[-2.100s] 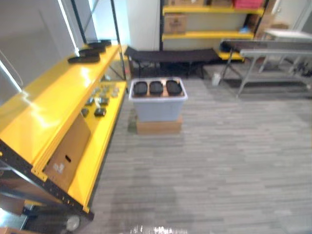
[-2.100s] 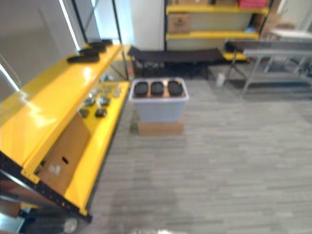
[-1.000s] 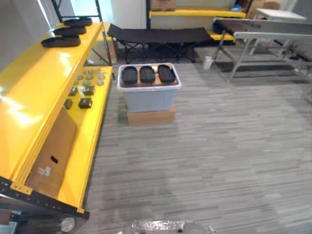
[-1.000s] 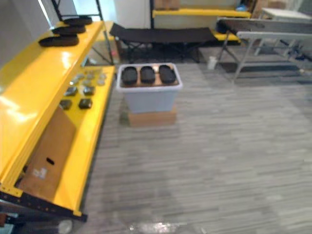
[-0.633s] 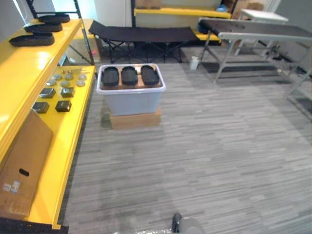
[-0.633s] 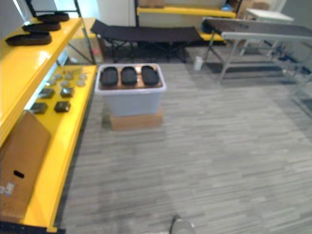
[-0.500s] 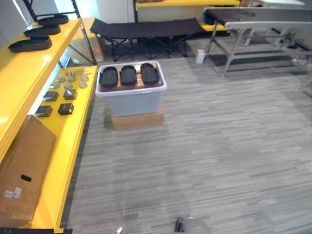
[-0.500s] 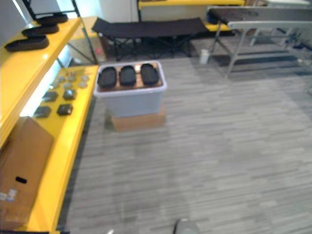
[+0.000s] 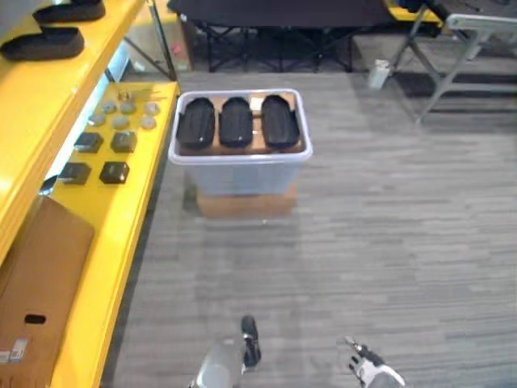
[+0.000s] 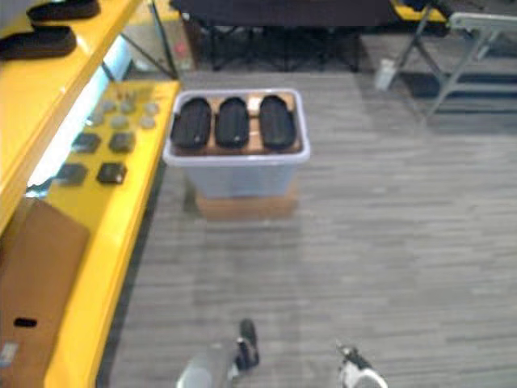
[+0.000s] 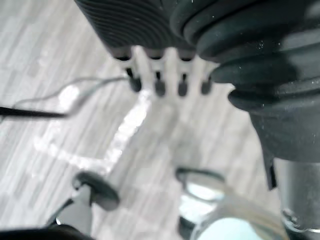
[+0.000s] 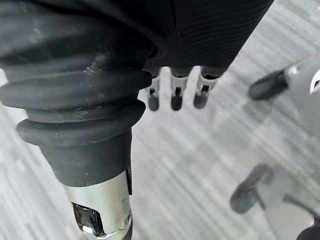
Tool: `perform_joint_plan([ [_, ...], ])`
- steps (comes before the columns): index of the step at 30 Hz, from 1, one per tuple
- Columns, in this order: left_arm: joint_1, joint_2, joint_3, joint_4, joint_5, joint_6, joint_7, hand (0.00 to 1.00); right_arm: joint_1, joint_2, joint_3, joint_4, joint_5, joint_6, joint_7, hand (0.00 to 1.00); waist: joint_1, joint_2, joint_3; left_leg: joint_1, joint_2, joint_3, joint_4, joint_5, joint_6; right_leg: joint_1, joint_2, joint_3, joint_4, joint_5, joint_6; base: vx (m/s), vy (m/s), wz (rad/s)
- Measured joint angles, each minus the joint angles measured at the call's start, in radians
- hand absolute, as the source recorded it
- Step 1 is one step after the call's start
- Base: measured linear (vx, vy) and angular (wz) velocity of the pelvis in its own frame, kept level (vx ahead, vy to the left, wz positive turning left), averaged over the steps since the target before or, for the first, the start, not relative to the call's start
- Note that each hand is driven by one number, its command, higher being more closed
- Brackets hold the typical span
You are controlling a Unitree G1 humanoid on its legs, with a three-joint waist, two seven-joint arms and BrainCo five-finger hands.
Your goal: Walk over and take plastic housings, then place them on the shelf
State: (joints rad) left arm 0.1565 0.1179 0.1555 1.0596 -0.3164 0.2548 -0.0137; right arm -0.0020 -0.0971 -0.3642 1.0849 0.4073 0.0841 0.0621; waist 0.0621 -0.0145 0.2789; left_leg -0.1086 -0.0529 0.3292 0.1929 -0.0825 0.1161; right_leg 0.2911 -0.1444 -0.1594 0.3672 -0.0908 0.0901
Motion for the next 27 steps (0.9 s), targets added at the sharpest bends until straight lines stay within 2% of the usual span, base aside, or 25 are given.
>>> perform_joint_plan([
  [1, 0.000, 0.003, -0.001, 0.000, 0.015, -0.009, 0.002, 0.00, 0.003, 0.006, 0.003, 0.001, 0.000, 0.000, 0.004, 0.00, 0.000, -0.005, -0.003, 0.043, -0.017, -0.005, -0.036, -0.004, 0.003, -0.072, -0.028, 0.008, 0.178, 0.020, 0.109, 0.40, 0.154, 0.17],
  [2, -0.004, 0.014, -0.002, 0.000, 0.015, -0.030, 0.011, 0.00, 0.005, 0.023, 0.003, 0.005, -0.005, 0.000, 0.007, 0.00, -0.012, -0.011, -0.007, 0.108, -0.040, -0.023, -0.086, -0.005, 0.001, -0.198, -0.059, -0.006, 0.438, -0.002, 0.169, 0.33, 0.112, 0.21],
  [3, -0.008, 0.021, -0.009, -0.001, 0.008, -0.041, 0.013, 0.00, 0.009, 0.027, 0.004, 0.010, -0.022, 0.000, 0.011, 0.00, -0.017, -0.008, -0.005, 0.149, -0.047, -0.027, -0.107, -0.004, 0.000, -0.255, -0.078, -0.042, 0.528, -0.040, 0.153, 0.33, 0.100, 0.20],
  [4, -0.013, 0.025, -0.020, -0.001, 0.001, -0.046, 0.013, 0.00, 0.015, 0.028, 0.005, 0.012, -0.036, -0.002, 0.017, 0.00, -0.018, -0.005, -0.005, 0.178, -0.048, -0.027, -0.119, -0.003, 0.003, -0.287, -0.088, -0.069, 0.553, -0.067, 0.135, 0.31, 0.069, 0.14],
  [5, -0.029, 0.024, -0.032, -0.005, -0.019, -0.060, 0.012, 0.00, 0.027, 0.029, 0.006, 0.008, -0.060, -0.029, 0.023, 0.00, -0.024, 0.002, -0.006, 0.221, -0.048, -0.040, -0.135, -0.003, 0.003, -0.329, -0.090, -0.117, 0.520, -0.127, 0.093, 0.33, 0.043, 0.32],
  [6, -0.057, 0.025, -0.055, -0.015, -0.035, -0.072, 0.011, 0.00, 0.030, 0.029, 0.012, 0.009, -0.067, -0.037, 0.024, 0.00, -0.030, 0.011, -0.002, 0.250, -0.043, -0.067, -0.152, -0.005, -0.001, -0.362, -0.076, -0.147, 0.405, -0.166, 0.070, 0.27, 0.026, 0.45],
  [7, -0.073, 0.030, -0.061, -0.023, -0.039, -0.079, 0.011, 0.00, 0.031, 0.029, 0.012, 0.008, -0.066, -0.040, 0.023, 0.00, -0.036, 0.011, -0.004, 0.257, -0.040, -0.078, -0.156, -0.012, -0.011, -0.382, -0.065, -0.146, 0.330, -0.171, 0.061, 0.24, -0.036, 0.65],
  [8, -0.115, 0.030, -0.063, -0.029, -0.045, -0.090, 0.012, 0.00, 0.037, 0.031, 0.014, 0.009, -0.064, -0.041, 0.022, 0.00, -0.043, 0.002, -0.009, 0.266, -0.035, -0.106, -0.165, -0.020, -0.022, -0.410, -0.047, -0.134, 0.157, -0.163, 0.060, 0.14, -0.029, 0.57],
  [9, -0.132, 0.030, -0.064, -0.030, -0.060, -0.095, 0.012, 0.00, 0.040, 0.031, 0.014, 0.010, -0.065, -0.042, 0.021, 0.00, -0.049, 0.000, -0.011, 0.265, -0.032, -0.122, -0.168, -0.026, -0.030, -0.424, -0.041, -0.126, 0.081, -0.152, 0.059, 0.29, -0.069, 0.72],
  [11, -0.172, 0.022, -0.070, -0.034, -0.079, -0.102, 0.012, 0.00, 0.071, 0.031, 0.013, 0.024, -0.070, -0.047, 0.022, 0.00, -0.052, -0.007, -0.014, 0.287, -0.016, -0.175, -0.162, -0.060, -0.050, -0.460, -0.016, -0.073, -0.125, -0.032, 0.043, 0.30, -0.099, 0.64],
  [12, -0.172, 0.019, -0.070, -0.038, -0.079, -0.101, 0.013, 0.00, 0.083, 0.032, 0.013, 0.024, -0.072, -0.047, 0.022, 0.00, -0.052, -0.007, -0.014, 0.296, -0.010, -0.183, -0.153, -0.072, -0.055, -0.464, -0.012, -0.061, -0.146, -0.004, 0.040, 0.25, -0.103, 0.46],
  [13, -0.159, 0.014, -0.068, -0.038, -0.078, -0.099, 0.012, 0.00, 0.094, 0.038, 0.013, 0.024, -0.073, -0.052, 0.022, 0.00, -0.052, -0.013, -0.018, 0.313, -0.003, -0.198, -0.131, -0.098, -0.077, -0.466, -0.007, -0.053, -0.157, 0.036, 0.024, 0.37, -0.185, 0.39],
  [14, -0.147, 0.005, -0.067, -0.038, -0.078, -0.096, 0.012, 0.00, 0.105, 0.043, 0.013, 0.024, -0.072, -0.057, 0.023, 0.00, -0.055, -0.019, -0.027, 0.321, 0.005, -0.215, -0.102, -0.133, -0.091, -0.460, 0.003, -0.052, -0.156, 0.060, -0.001, 0.39, -0.205, 0.35],
  [15, -0.138, 0.003, -0.065, -0.038, -0.078, -0.093, 0.012, 0.00, 0.108, 0.046, 0.013, 0.024, -0.073, -0.057, 0.022, 0.00, -0.054, -0.023, -0.031, 0.320, 0.010, -0.222, -0.081, -0.154, -0.100, -0.459, 0.008, -0.052, -0.156, 0.065, -0.010, 0.51, -0.297, 0.37],
  [16, -0.123, 0.004, -0.044, -0.039, -0.080, -0.085, 0.018, 0.00, 0.111, 0.053, 0.016, 0.025, -0.069, -0.056, 0.022, 0.00, -0.053, -0.031, -0.036, 0.317, 0.018, -0.237, -0.033, -0.200, -0.120, -0.436, 0.023, -0.054, -0.155, 0.067, -0.030, 0.43, -0.297, 0.37],
  [17, -0.113, 0.000, -0.037, -0.038, -0.079, -0.076, 0.036, 0.00, 0.113, 0.047, 0.016, 0.028, -0.063, -0.051, 0.019, 0.00, -0.051, -0.018, -0.038, 0.317, 0.048, -0.239, 0.029, -0.244, -0.153, -0.423, 0.043, -0.057, -0.138, 0.106, -0.059, 0.43, -0.304, 0.41],
  [18, -0.106, -0.011, -0.018, -0.035, -0.079, -0.070, 0.040, 0.00, 0.113, 0.035, 0.016, 0.029, -0.059, -0.044, 0.015, 0.00, -0.051, -0.001, -0.044, 0.292, 0.082, -0.233, 0.125, -0.264, -0.184, -0.406, 0.066, -0.067, -0.126, 0.078, -0.077, 0.39, -0.298, 0.28],
  [19, -0.103, -0.021, 0.001, -0.039, -0.079, -0.072, 0.040, 0.00, 0.113, 0.027, 0.019, 0.028, -0.059, -0.039, 0.010, 0.00, -0.050, 0.009, -0.048, 0.251, 0.103, -0.229, 0.228, -0.263, -0.189, -0.393, 0.077, -0.073, -0.126, 0.060, -0.080, 0.37, -0.279, 0.15],
  [20, -0.098, -0.042, 0.044, -0.048, -0.077, -0.071, 0.041, 0.00, 0.117, 0.017, 0.024, 0.014, -0.057, -0.036, 0.003, 0.00, -0.050, 0.036, -0.056, 0.145, 0.155, -0.217, 0.474, -0.240, -0.219, -0.365, 0.102, -0.086, -0.135, 0.037, -0.095, 0.44, -0.296, 0.08],
  [21, -0.096, -0.068, 0.090, -0.049, -0.078, -0.072, 0.042, 0.00, 0.121, 0.002, 0.023, -0.001, -0.057, -0.037, 0.001, 0.00, -0.048, 0.068, -0.050, 0.044, 0.232, -0.205, 0.707, -0.228, -0.220, -0.323, 0.135, -0.089, -0.139, 0.013, -0.106, 0.37, -0.211, 0.03],
  [23, -0.084, -0.065, 0.098, -0.045, -0.077, -0.072, 0.042, 0.00, 0.115, -0.007, 0.020, 0.000, -0.059, -0.037, 0.002, 0.00, -0.045, 0.081, -0.050, -0.008, 0.307, -0.178, 0.832, -0.229, -0.218, -0.242, 0.144, -0.094, -0.152, 0.000, -0.112, 0.36, -0.155, -0.14],
  [25, -0.079, -0.045, 0.085, -0.036, -0.077, -0.071, 0.041, 0.00, 0.113, 0.000, 0.011, -0.003, -0.059, -0.044, 0.002, 0.00, -0.046, 0.062, -0.051, -0.013, 0.328, -0.123, 0.711, -0.228, -0.216, -0.167, 0.117, -0.094, -0.209, 0.006, -0.102, 0.32, -0.103, -0.18],
  [26, -0.080, -0.037, 0.063, -0.028, -0.069, -0.070, 0.036, 0.00, 0.114, 0.003, -0.005, -0.010, -0.056, -0.054, 0.002, 0.00, -0.051, 0.052, -0.052, 0.009, 0.316, -0.070, 0.489, -0.214, -0.219, -0.130, 0.095, -0.106, -0.254, 0.015, -0.088, 0.34, 0.015, 0.02],
  [27, -0.079, -0.036, 0.057, -0.017, -0.061, -0.070, 0.034, 0.00, 0.118, -0.001, -0.024, -0.017, -0.047, -0.062, 0.001, 0.00, -0.066, 0.058, -0.054, 0.024, 0.287, -0.049, 0.200, -0.131, -0.223, -0.107, 0.085, -0.119, -0.297, 0.024, -0.070, 0.28, 0.029, 0.09],
])
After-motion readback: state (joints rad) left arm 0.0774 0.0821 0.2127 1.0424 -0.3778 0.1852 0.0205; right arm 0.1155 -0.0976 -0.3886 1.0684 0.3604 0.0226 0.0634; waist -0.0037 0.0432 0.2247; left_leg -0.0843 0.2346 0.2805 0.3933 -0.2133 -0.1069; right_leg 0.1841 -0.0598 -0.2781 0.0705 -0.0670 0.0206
